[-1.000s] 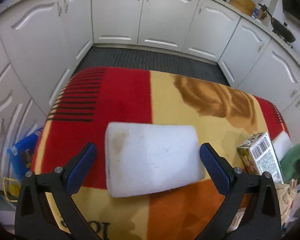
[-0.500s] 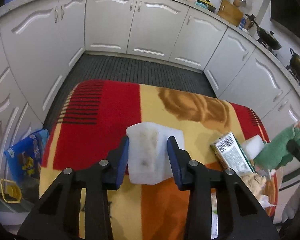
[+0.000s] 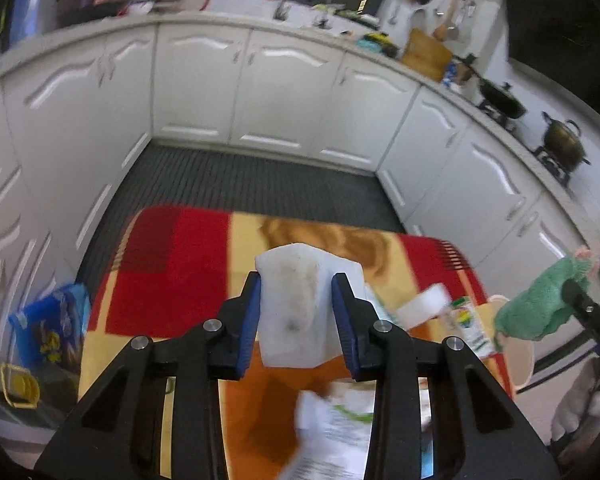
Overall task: Collect trash
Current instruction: 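Carry sponge and towel over the beige bucket and open both tools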
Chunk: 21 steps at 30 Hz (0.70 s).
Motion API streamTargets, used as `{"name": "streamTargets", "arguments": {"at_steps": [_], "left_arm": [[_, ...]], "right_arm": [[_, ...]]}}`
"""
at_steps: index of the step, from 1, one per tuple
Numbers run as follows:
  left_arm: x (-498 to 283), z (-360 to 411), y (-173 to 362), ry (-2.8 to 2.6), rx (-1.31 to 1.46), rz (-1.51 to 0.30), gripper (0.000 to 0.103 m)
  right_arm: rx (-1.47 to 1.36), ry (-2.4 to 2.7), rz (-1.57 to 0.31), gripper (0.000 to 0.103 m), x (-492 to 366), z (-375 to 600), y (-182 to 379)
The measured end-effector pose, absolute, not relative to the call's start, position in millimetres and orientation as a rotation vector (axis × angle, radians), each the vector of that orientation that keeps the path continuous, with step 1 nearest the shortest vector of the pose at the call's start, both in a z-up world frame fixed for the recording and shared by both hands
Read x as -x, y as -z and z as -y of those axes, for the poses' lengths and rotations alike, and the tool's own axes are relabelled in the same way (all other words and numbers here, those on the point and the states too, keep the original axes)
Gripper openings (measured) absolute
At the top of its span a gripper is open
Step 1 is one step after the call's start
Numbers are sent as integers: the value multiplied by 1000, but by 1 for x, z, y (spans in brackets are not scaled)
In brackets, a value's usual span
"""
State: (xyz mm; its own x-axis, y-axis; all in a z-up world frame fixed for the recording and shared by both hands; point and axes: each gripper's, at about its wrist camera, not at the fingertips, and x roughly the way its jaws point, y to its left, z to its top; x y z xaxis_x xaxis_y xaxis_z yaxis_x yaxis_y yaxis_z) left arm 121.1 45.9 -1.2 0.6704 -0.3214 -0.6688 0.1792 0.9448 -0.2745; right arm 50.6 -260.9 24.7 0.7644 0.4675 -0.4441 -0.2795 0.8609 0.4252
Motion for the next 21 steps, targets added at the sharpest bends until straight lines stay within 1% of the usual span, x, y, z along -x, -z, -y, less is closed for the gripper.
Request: {"name": "streamTargets", "arguments": {"at_steps": [8,16,21], "left_arm": [[-108,28,-36,461,174,-769,33],[-99,153,-43,664,109,-841,33],[-96,237,-37,746,33,-891,33]], "right_arm": [[-367,-319,-544,23,-20,308,-30],[-354,-80,-570,23,11,384,-17],[-363,69,-606,23,28,441,1]]}}
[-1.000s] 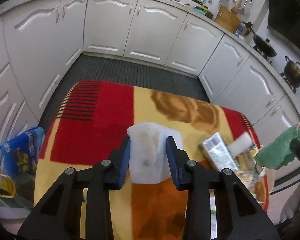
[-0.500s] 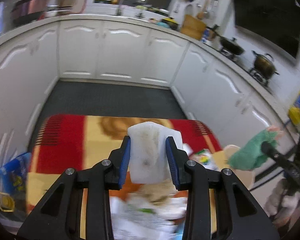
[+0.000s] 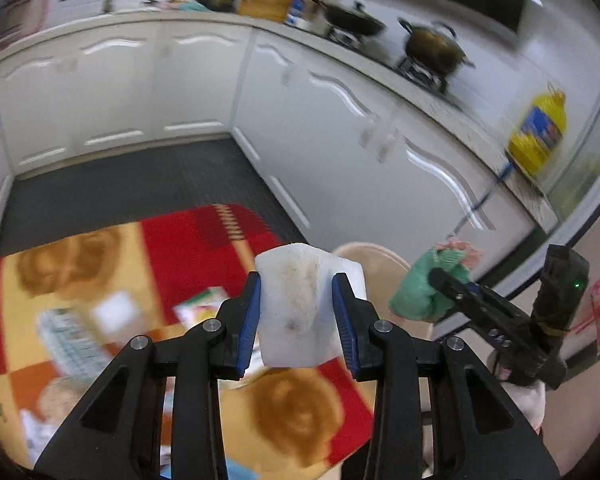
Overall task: Collect trash
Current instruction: 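Carry sponge and towel over the beige bucket and open both tools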
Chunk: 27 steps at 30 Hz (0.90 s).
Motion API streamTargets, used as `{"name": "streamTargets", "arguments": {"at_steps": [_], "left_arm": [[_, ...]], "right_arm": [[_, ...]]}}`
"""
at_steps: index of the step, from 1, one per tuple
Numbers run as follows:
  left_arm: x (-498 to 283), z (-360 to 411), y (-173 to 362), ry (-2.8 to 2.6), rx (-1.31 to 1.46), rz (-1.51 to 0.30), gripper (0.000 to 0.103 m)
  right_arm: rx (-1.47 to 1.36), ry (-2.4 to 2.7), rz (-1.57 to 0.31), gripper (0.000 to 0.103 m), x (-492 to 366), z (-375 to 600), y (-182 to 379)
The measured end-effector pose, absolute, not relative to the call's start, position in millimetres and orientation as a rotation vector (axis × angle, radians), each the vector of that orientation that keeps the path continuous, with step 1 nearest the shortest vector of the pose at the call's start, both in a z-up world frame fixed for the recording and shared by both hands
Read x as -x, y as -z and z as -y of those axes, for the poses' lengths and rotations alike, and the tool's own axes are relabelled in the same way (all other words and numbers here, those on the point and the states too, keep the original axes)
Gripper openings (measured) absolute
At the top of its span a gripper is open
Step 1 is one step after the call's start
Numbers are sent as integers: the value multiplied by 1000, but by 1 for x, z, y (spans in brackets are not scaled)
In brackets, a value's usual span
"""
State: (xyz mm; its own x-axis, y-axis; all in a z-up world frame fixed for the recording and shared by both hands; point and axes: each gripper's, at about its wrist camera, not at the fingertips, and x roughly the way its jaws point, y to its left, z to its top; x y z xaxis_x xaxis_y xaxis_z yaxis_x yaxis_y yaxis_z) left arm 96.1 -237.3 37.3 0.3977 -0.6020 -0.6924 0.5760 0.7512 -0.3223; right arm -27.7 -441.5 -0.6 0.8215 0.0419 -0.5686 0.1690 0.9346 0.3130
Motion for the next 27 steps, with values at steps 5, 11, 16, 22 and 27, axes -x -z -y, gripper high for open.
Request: {"name": "streamTargets", "arguments": {"at_steps": [5,11,16,22,27], "left_arm": [[-100,310,-9,745,-42,-945,34],[-103,360,28,749,-26,-1005,38],[-100,376,53,787,-9,-1065,49],[-101,362,50,786,10,-1074,50],[-95,344,30,756,8,-1039,50]], "right_arm": [[-376,162,-645,23,34,479,24],[-379,273,-671,47,43,511,46],[-385,299,-658,48,55,518,49],[-402,276,-644,51,53,512,44],[-400,247,-638,52,50,498,40]]}}
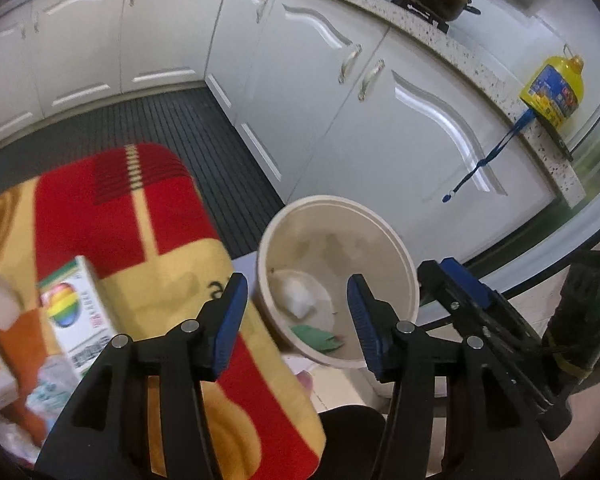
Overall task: Collect trash
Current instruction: 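Carry sponge and towel over the beige bucket and open both tools, then move both open tools back over the table clutter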
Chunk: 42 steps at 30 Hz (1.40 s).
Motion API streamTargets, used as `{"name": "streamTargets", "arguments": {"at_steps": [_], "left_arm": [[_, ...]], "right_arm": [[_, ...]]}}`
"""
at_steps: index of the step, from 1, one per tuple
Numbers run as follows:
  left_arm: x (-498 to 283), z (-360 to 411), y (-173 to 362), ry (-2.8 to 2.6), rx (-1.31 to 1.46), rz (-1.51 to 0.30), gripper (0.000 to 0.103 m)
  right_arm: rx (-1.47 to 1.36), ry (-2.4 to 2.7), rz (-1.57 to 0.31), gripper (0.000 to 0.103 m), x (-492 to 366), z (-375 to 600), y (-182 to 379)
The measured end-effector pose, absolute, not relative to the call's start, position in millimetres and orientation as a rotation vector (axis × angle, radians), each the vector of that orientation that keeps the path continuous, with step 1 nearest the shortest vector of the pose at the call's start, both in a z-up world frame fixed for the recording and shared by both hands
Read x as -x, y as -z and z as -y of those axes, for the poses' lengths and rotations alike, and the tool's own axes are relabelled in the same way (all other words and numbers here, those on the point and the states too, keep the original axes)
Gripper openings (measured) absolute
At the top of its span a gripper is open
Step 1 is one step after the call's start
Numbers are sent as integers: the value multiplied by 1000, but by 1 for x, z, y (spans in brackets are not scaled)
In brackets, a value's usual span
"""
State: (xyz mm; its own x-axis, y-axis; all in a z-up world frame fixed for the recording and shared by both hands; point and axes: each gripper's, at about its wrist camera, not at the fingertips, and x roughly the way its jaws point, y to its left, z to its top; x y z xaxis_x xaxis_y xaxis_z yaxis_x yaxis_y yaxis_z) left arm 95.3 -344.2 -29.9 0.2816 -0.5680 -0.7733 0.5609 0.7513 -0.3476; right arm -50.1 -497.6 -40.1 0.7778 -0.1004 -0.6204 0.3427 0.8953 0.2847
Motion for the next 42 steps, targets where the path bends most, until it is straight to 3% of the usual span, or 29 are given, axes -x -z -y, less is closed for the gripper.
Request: {"name": "streamTargets", "arguments": {"at_steps": [4,20,24,28,42], "left_arm": [[-84,325,16,732,-7,-1009,50],[-35,183,-38,591,40,-814,50],[-29,145,-38,543,56,-795,51],[-23,113,-34,508,90,-773,62],[-16,42,-2,356,89,-781,64]], "right_arm": [[-375,218,-636,63,48,477,36],[-308,54,-640,66,35,389,21],[-281,13,-642,67,30,363,17],[-266,-25,-643,73,27,342,16],[-216,-114,-685,76,11,292,20]]}}
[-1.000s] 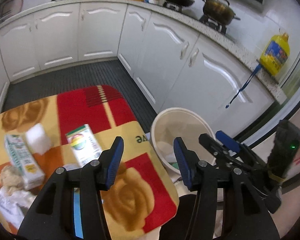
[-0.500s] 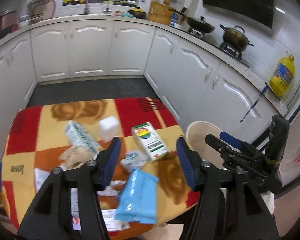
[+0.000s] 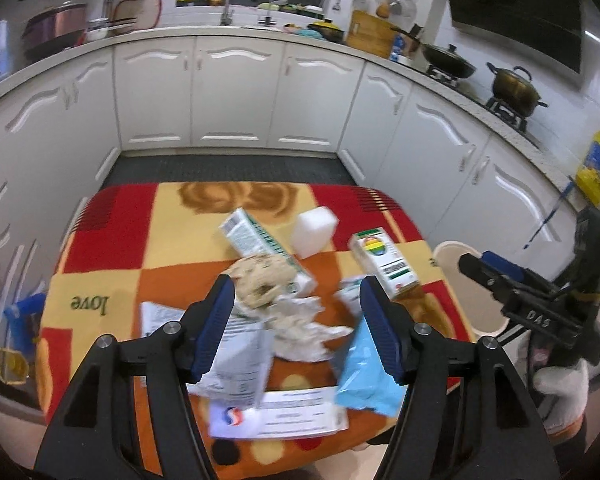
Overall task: Collect trash
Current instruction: 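Move both open tools back over the table clutter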
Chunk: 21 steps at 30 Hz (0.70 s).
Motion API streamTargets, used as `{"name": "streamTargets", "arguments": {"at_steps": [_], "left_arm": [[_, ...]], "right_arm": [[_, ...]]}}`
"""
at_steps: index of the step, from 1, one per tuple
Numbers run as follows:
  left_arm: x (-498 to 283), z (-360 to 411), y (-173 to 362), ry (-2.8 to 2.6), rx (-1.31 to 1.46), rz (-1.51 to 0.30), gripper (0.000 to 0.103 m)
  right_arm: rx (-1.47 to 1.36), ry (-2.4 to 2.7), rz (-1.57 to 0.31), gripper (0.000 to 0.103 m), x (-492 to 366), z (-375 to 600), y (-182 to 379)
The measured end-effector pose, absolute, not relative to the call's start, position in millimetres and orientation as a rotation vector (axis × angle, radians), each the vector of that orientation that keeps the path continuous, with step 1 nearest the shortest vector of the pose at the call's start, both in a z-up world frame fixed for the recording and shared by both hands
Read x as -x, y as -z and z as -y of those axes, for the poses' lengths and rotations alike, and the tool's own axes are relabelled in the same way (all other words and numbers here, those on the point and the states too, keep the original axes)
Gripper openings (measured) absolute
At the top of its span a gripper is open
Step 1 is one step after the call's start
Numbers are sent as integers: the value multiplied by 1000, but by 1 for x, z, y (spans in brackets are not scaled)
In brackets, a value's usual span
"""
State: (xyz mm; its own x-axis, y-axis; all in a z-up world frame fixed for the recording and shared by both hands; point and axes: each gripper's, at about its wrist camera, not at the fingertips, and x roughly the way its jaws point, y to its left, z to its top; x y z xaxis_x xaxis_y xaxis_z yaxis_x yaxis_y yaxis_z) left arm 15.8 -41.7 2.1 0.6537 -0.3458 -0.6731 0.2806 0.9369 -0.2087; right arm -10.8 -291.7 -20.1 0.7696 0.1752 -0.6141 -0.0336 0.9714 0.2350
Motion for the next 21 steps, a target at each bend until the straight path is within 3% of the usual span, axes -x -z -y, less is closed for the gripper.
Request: {"name": "streamTargets", "arguments": {"at_steps": [21], "left_arm": [[-9,-52,58,319,260,-931,65]], "right_arm": [[-212,-164,-768,80,-11,261,42]]}}
